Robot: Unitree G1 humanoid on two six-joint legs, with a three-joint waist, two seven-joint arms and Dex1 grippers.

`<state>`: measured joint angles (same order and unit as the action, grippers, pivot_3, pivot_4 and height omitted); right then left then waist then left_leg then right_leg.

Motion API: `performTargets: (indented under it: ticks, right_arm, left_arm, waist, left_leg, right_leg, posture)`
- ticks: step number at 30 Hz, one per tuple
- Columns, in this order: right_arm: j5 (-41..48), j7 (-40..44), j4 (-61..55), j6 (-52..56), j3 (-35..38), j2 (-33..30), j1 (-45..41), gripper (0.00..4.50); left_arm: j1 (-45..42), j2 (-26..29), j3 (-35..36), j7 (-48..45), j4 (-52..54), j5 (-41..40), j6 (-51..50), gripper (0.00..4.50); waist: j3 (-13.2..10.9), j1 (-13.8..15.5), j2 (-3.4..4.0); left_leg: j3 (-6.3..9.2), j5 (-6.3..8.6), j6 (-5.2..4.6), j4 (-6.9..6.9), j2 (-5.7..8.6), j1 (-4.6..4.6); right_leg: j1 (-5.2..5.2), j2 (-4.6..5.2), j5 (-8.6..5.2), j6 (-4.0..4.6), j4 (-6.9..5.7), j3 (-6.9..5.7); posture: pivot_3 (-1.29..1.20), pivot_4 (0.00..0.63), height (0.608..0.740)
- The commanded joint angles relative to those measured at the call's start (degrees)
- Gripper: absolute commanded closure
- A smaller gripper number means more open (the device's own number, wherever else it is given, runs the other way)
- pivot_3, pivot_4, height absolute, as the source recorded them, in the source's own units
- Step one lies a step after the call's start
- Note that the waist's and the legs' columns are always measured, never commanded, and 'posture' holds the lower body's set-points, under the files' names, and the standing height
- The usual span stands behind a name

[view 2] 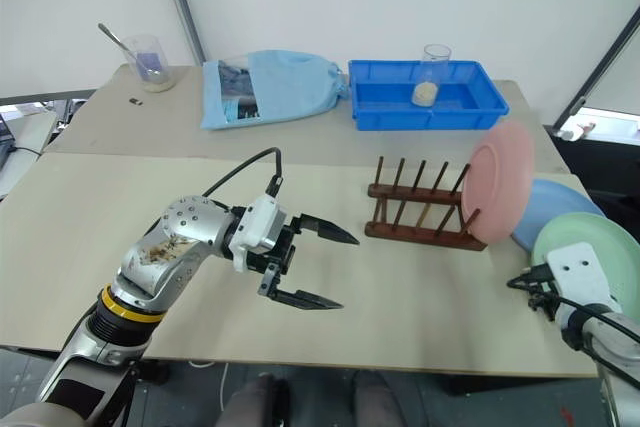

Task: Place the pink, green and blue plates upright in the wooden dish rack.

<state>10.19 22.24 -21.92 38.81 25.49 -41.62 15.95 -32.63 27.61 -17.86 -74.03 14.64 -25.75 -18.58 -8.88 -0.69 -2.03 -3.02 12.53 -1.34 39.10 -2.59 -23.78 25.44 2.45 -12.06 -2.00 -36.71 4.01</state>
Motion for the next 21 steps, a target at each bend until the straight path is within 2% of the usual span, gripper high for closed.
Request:
performTargets:
  ticks: [1,2,3,10,14,17,21]
  right_arm:
    - [-0.5,-1.5,-2.7,2.8,1.4,0.7,-1.0,3.95]
    - [-0.3,-1.9,-3.4,4.0,1.7,1.3,-1.2,4.32]
    - [0.0,-2.5,-4.2,5.4,2.3,1.9,-1.5,4.41]
    - [0.1,-4.1,-13.0,11.7,6.4,3.2,-1.5,4.41]
    - [-1.0,-3.1,-20.4,12.9,11.3,-0.6,-3.4,4.41]
    - [1.5,-0.5,-21.7,10.4,13.6,-5.6,-11.5,4.41]
    - [7.2,5.2,-15.8,3.8,8.5,-12.3,-29.1,4.41]
  left_arm:
    - [-0.3,-0.4,0.4,0.4,0.9,0.2,1.6,0.0]
    - [-0.3,-0.4,0.4,0.4,0.8,0.3,1.7,0.0]
    - [-0.3,-0.4,0.4,0.4,0.7,0.4,1.7,0.0]
    - [-0.6,-0.7,0.8,0.3,-0.6,0.9,2.8,0.0]
    - [-0.7,-0.3,2.2,0.9,-0.7,-0.2,1.7,0.0]
    - [-0.7,0.0,3.7,1.7,-0.7,-1.4,0.2,0.0]
    - [-0.7,1.0,6.5,3.6,-0.7,-2.7,-2.3,0.0]
  waist:
    - [0.0,0.0,0.0]
    - [0.0,0.0,0.0]
    - [0.0,-0.1,0.0]
    - [0.0,-0.1,0.01]
    - [0.0,-0.2,0.06]
    - [0.0,-0.6,0.09]
    - [-0.1,-1.0,0.15]
  left_leg:
    - [0.0,0.0,0.0,0.0,0.0,0.0]
    - [0.0,0.0,0.0,0.0,0.0,0.0]
    - [0.0,0.0,0.0,0.0,0.0,0.0]
    - [0.01,0.0,0.0,0.0,0.0,0.01]
    - [0.01,0.0,0.0,0.0,-0.01,0.01]
    - [-0.04,0.0,0.0,0.02,-0.02,0.04]
    - [-0.05,0.0,0.0,0.01,-0.03,0.19]
  right_leg:
    - [0.0,0.0,0.0,0.0,0.0,0.0]
    - [0.0,0.0,0.0,0.0,0.0,0.0]
    - [0.0,0.0,0.0,0.0,0.0,0.0]
    - [-0.01,0.0,0.0,0.0,-0.01,0.0]
    - [0.0,0.0,0.0,-0.01,-0.02,0.0]
    - [0.0,0.0,0.01,-0.02,-0.02,0.03]
    - [-0.06,-0.02,0.02,-0.03,-0.04,0.03]
  posture:
    - [0.0,0.15,0.696]
    - [0.0,0.15,0.696]
    - [0.0,0.15,0.696]
    - [0.0,0.15,0.696]
    - [0.0,0.15,0.696]
    - [0.0,0.15,0.696]
    - [0.0,0.15,0.696]
